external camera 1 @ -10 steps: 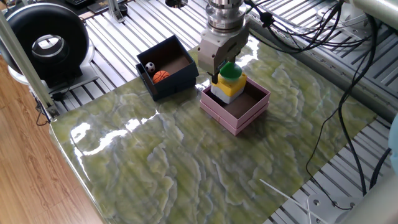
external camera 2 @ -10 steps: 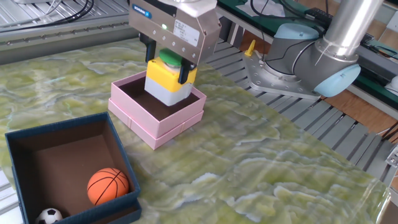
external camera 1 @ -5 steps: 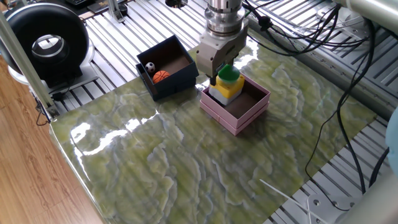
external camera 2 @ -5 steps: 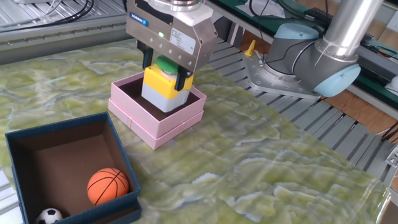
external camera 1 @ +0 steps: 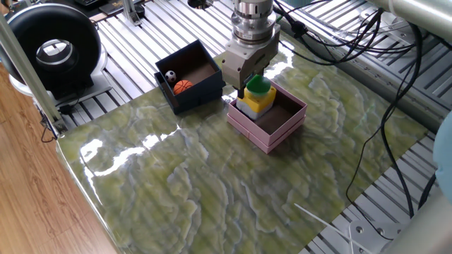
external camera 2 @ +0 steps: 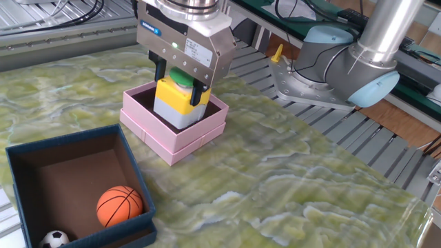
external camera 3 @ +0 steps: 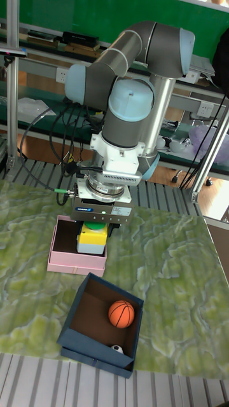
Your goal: Move an object from one box to another
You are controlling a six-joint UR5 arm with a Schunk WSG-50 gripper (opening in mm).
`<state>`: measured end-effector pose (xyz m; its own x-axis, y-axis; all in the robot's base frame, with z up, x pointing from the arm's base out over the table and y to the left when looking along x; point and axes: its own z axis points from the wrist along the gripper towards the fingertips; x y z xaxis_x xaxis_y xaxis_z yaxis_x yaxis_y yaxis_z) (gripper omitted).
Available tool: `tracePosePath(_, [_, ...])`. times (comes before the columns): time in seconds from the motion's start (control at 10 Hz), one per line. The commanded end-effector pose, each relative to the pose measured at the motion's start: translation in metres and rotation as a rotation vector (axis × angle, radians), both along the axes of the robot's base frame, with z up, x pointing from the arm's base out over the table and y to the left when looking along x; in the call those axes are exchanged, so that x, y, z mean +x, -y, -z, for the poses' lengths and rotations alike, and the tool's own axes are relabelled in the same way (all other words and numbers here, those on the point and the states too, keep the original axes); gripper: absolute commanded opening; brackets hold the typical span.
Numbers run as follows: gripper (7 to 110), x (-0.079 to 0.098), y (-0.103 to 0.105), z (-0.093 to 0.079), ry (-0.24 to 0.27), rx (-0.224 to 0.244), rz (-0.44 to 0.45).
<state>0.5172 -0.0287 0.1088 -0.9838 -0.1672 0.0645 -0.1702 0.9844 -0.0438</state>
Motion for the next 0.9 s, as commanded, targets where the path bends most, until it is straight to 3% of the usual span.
tracePosePath(0.0, [7,0.0023,-0.0039,0.0042,0.006,0.015,0.005])
tracePosePath(0.8, [7,0.0067,-0.011,0.0102,0.012,0.042,0.02])
